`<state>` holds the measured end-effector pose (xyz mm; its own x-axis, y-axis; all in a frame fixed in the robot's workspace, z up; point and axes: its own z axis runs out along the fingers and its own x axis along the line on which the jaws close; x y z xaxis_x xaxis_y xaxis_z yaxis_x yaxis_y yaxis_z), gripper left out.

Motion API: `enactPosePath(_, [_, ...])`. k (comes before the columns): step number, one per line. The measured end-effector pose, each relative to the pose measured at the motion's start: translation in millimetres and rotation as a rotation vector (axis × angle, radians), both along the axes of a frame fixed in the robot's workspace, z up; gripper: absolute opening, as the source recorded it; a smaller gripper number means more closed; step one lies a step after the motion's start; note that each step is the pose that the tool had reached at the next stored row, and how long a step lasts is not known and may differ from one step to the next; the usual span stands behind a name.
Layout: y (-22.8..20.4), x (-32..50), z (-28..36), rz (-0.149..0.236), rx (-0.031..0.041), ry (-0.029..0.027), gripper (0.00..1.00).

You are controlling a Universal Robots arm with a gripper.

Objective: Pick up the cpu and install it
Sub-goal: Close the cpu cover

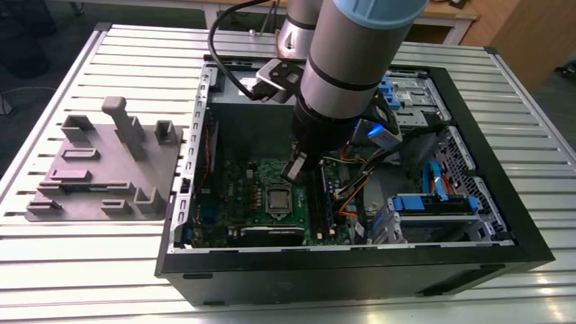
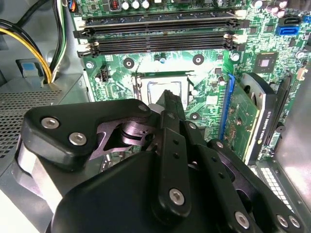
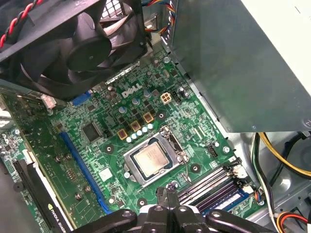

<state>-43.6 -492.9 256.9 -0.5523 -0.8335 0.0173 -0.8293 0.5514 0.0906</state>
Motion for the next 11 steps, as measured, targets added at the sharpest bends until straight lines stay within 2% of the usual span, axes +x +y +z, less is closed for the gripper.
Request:
enactPosePath(5, [-0.1, -0.1, -0.2, 0.000, 0.0001, 0.0000, 0.10])
enactPosePath(11, [1.2, -0.6, -5.4, 0.000, 0.0007, -0.0003, 0.10])
